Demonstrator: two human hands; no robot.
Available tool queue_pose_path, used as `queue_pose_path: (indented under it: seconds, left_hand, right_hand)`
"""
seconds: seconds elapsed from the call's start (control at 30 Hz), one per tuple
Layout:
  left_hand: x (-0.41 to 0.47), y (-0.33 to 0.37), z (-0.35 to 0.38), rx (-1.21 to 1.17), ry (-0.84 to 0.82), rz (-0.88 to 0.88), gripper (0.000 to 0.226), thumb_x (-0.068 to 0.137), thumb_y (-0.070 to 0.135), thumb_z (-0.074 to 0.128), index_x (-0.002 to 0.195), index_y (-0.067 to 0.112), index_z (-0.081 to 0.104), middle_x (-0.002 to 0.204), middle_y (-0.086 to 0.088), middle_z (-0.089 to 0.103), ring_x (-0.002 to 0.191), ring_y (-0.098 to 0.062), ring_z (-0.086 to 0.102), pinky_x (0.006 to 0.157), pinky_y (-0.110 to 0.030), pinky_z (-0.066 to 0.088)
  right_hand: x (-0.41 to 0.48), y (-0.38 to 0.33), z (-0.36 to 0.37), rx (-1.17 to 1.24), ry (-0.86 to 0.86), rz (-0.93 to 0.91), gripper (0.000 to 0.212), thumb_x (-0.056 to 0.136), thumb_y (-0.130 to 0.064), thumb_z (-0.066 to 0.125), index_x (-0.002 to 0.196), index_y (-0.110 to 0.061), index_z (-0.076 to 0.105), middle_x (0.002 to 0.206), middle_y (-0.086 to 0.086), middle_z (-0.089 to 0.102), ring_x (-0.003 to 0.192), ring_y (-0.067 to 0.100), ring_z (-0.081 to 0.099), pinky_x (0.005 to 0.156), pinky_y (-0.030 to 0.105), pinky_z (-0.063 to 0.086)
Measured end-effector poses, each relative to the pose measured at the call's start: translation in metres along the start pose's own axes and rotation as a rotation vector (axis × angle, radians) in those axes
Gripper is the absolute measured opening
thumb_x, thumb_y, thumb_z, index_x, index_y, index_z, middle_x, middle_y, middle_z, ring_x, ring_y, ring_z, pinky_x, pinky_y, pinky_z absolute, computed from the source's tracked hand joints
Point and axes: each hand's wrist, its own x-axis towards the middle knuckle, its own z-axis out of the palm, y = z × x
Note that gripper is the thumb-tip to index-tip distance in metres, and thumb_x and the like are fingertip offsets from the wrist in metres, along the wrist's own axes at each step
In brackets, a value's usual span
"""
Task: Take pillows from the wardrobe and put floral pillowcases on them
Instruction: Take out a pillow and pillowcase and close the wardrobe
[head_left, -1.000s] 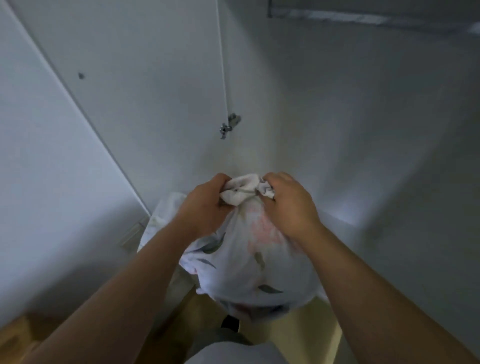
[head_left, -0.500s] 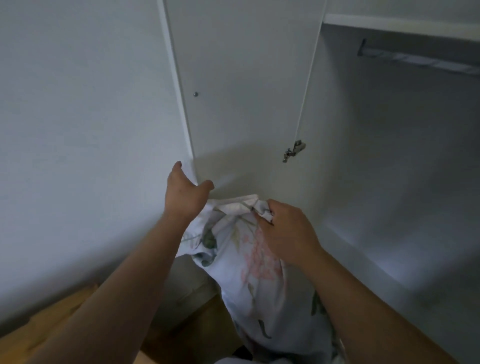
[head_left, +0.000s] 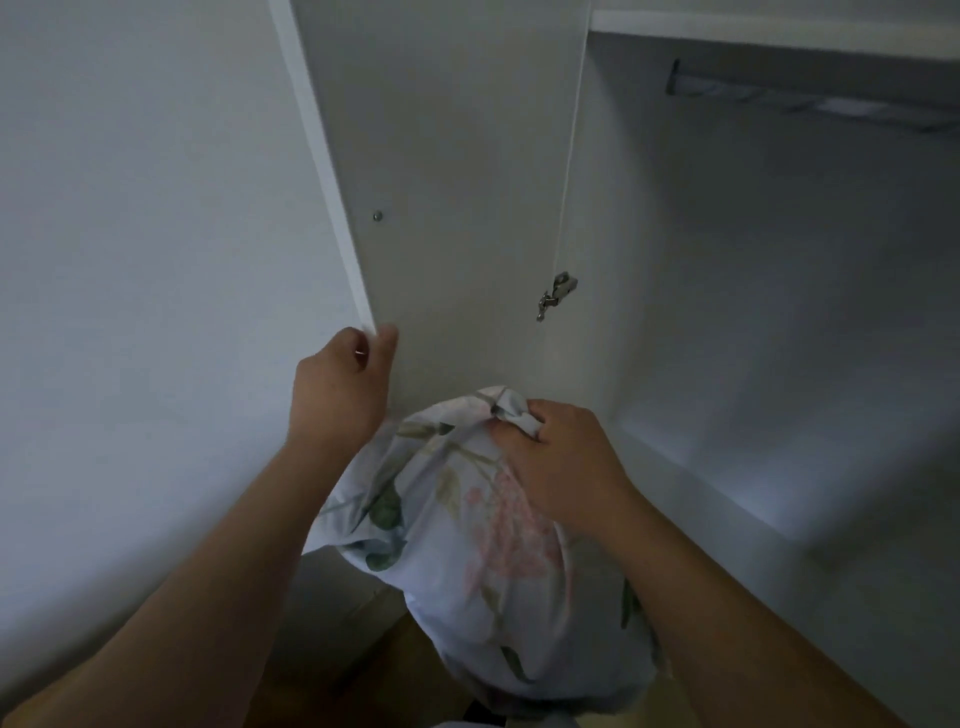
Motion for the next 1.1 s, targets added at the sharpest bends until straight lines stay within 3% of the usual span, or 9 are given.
queue_pose_path:
  seconds: [0.1, 0.17, 0.3, 0.4, 0.63, 0.73, 0.8, 0.93, 1.1]
  left_hand:
    - [-0.011, 0.016, -0.001, 0.035, -0.099, 0.093, 0.049, 0.095, 0.051, 0.050, 0.073, 0.009, 0.063, 0.066, -0.003, 0.070, 0.069, -0.021, 0.063, 0.068, -0.036, 0.050]
    - [-0.014, 0.030, 0.001, 0.141, -0.179, 0.230, 0.052, 0.091, 0.051, 0.052, 0.065, 0.009, 0.065, 0.060, -0.002, 0.070, 0.063, -0.020, 0.064, 0.067, -0.035, 0.054]
    - [-0.020, 0.069, 0.015, 0.277, -0.368, 0.470, 0.064, 0.091, 0.051, 0.056, 0.050, 0.002, 0.053, 0.043, -0.004, 0.050, 0.043, -0.016, 0.047, 0.046, -0.029, 0.036]
    - [-0.029, 0.100, 0.033, 0.255, -0.480, 0.590, 0.066, 0.093, 0.054, 0.056, 0.044, 0.013, 0.043, 0.039, 0.003, 0.041, 0.039, -0.009, 0.040, 0.046, -0.025, 0.032]
    - [-0.052, 0.158, 0.090, 0.207, -0.582, 0.941, 0.053, 0.101, 0.050, 0.042, 0.059, 0.022, 0.057, 0.056, 0.002, 0.058, 0.057, -0.014, 0.057, 0.066, -0.038, 0.052]
    - [-0.055, 0.183, 0.106, 0.047, -0.595, 0.973, 0.035, 0.100, 0.045, 0.048, 0.079, 0.024, 0.067, 0.077, 0.005, 0.067, 0.073, -0.013, 0.062, 0.075, -0.038, 0.053]
    - [-0.049, 0.203, 0.117, -0.076, -0.530, 0.965, 0.024, 0.098, 0.042, 0.054, 0.092, 0.024, 0.068, 0.091, 0.004, 0.065, 0.085, -0.014, 0.061, 0.081, -0.033, 0.051]
    - [-0.034, 0.239, 0.135, -0.067, -0.471, 0.944, 0.035, 0.098, 0.043, 0.057, 0.083, 0.012, 0.064, 0.080, 0.002, 0.059, 0.076, -0.018, 0.057, 0.073, -0.031, 0.045]
    - [-0.022, 0.254, 0.164, -0.080, -0.480, 0.929, 0.050, 0.098, 0.052, 0.053, 0.077, 0.008, 0.066, 0.071, -0.005, 0.066, 0.071, -0.024, 0.062, 0.072, -0.038, 0.052]
  right_hand:
    - [-0.008, 0.007, -0.007, 0.009, -0.010, 0.030, 0.046, 0.093, -0.045, 0.055, 0.053, -0.027, 0.043, 0.054, -0.007, 0.048, 0.055, 0.014, 0.048, 0.056, 0.030, 0.037]
    - [-0.009, 0.012, -0.010, -0.002, -0.023, 0.038, 0.044, 0.093, -0.046, 0.054, 0.054, -0.026, 0.045, 0.057, -0.006, 0.051, 0.057, 0.014, 0.051, 0.055, 0.030, 0.039]
    - [-0.012, 0.026, -0.017, 0.038, 0.015, 0.052, 0.040, 0.088, -0.050, 0.055, 0.055, -0.029, 0.049, 0.057, -0.008, 0.056, 0.058, 0.013, 0.055, 0.058, 0.033, 0.044]
    - [-0.018, 0.038, -0.029, 0.027, 0.071, 0.070, 0.037, 0.087, -0.051, 0.056, 0.060, -0.026, 0.056, 0.061, -0.006, 0.061, 0.063, 0.018, 0.063, 0.061, 0.038, 0.051]
    - [-0.036, 0.070, -0.073, 0.007, 0.269, 0.165, 0.040, 0.090, -0.036, 0.061, 0.052, -0.032, 0.052, 0.051, -0.013, 0.054, 0.051, 0.004, 0.052, 0.051, 0.021, 0.034]
    - [-0.048, 0.080, -0.090, 0.036, 0.359, 0.220, 0.036, 0.091, -0.039, 0.060, 0.055, -0.040, 0.057, 0.052, -0.016, 0.057, 0.050, 0.004, 0.052, 0.049, 0.018, 0.033]
    - [-0.053, 0.084, -0.101, 0.053, 0.432, 0.250, 0.035, 0.091, -0.044, 0.059, 0.059, -0.032, 0.057, 0.055, -0.011, 0.059, 0.054, 0.007, 0.057, 0.052, 0.024, 0.039]
    - [-0.054, 0.089, -0.123, 0.015, 0.522, 0.291, 0.033, 0.091, -0.048, 0.057, 0.077, -0.019, 0.066, 0.074, -0.001, 0.071, 0.070, 0.019, 0.067, 0.062, 0.031, 0.050]
    - [-0.051, 0.098, -0.142, -0.023, 0.604, 0.330, 0.030, 0.091, -0.048, 0.055, 0.086, -0.022, 0.069, 0.086, 0.000, 0.075, 0.083, 0.023, 0.069, 0.072, 0.035, 0.055]
